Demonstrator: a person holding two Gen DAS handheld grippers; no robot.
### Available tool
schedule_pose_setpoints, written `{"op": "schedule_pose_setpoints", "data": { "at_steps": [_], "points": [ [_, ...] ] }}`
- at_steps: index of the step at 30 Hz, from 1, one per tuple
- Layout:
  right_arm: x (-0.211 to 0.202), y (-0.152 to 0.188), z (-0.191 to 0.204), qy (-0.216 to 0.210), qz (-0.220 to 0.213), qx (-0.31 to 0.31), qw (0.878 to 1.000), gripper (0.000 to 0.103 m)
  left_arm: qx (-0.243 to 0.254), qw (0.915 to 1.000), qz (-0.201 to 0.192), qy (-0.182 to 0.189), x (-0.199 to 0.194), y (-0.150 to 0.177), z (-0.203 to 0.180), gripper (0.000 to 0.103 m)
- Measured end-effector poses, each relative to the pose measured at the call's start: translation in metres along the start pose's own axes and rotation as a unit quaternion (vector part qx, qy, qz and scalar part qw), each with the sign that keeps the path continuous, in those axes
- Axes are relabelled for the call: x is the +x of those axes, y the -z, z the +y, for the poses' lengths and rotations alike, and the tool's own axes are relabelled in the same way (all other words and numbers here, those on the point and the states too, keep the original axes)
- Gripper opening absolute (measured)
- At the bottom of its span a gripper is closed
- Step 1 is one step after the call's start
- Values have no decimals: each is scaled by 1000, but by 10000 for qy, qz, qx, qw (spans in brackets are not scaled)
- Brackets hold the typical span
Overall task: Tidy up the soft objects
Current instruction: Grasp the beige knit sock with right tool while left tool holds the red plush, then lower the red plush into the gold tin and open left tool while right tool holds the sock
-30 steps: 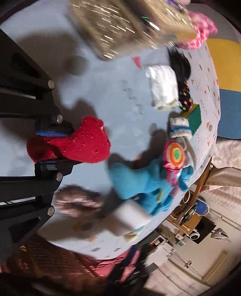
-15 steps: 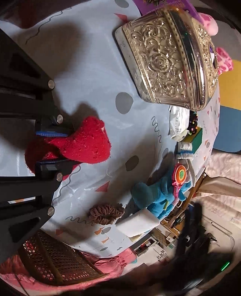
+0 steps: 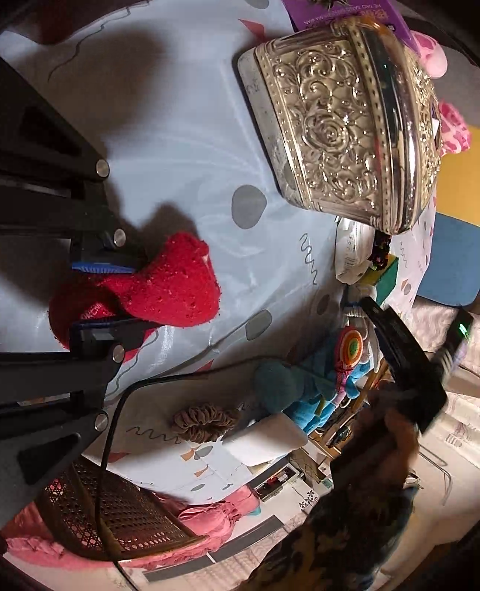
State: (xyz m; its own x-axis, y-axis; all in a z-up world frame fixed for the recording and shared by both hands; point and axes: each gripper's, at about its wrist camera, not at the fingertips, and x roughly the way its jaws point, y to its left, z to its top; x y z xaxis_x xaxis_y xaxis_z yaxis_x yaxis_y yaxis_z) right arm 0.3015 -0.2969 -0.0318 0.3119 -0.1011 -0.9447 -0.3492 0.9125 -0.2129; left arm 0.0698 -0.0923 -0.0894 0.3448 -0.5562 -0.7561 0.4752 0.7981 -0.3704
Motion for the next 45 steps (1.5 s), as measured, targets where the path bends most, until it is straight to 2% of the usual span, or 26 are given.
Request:
{"op": "schedule_pose_setpoints", "data": {
  "at_steps": [1,2,4,5,8,10,12,13,15,16,19,22,24,26,29,32,36,41,45],
  "points": [
    [12,-4,2,187,92,-71,9998,65,-3,10000,-2,-1,0,0,0,18],
    [18,-6,4,255,132,-100,9995,54,2,10000,-1,-2,0,0,0,18],
    [34,-8,5,352,278,-82,9990,45,-31,10000,-3,7,0,-1,0,18],
    [38,-7,7,428,298,-81,9986,37,-30,10000,-4,7,0,0,2,18],
    [20,-6,10,461,-159,10,9988,36,-7,10000,-29,-31,0,1,0,18],
    [-7,-4,14,522,-610,39,9968,36,17,10000,-54,-59,0,1,-1,18],
    [-36,2,19,404,-997,100,9942,36,11,10000,-61,-74,1,1,-2,18],
    [-54,9,22,210,-1145,205,9930,37,-2,10000,-60,-76,1,1,-3,18],
    [-69,21,26,-316,-1146,449,9919,37,-38,9999,-68,-89,0,2,-3,18],
    [-78,36,31,-691,-1090,674,9893,37,-48,9999,-68,-103,-1,2,-2,18],
    [-75,78,48,-1392,-749,1068,9816,37,-69,9998,-74,-184,-5,4,-4,18],
    [-59,121,70,-1849,-430,1410,9716,37,-96,9996,-76,-263,-10,8,-4,18],
    [-42,143,83,-1945,-294,1558,9680,37,-149,9993,-77,-333,-15,10,-3,18],
    [-28,157,91,-1920,-172,1652,9672,37,-163,9990,-83,-409,-19,12,-2,18],
    [-22,169,94,-1924,-477,1835,9628,40,-192,9985,-129,-500,-25,15,-1,18],
    [-13,179,91,-2105,-432,2039,9551,42,-179,9978,-216,-596,-36,18,0,18],
    [-14,185,100,-1843,-746,1843,9625,42,-134,9974,-393,-589,-51,17,-5,18],
    [-22,192,126,-1106,-891,1438,9794,42,-333,9951,-750,-552,-84,7,-1,18],
    [-27,194,124,-1067,-956,1442,9791,42,-714,9903,-1032,-602,-120,-3,19,18]
  ]
}}
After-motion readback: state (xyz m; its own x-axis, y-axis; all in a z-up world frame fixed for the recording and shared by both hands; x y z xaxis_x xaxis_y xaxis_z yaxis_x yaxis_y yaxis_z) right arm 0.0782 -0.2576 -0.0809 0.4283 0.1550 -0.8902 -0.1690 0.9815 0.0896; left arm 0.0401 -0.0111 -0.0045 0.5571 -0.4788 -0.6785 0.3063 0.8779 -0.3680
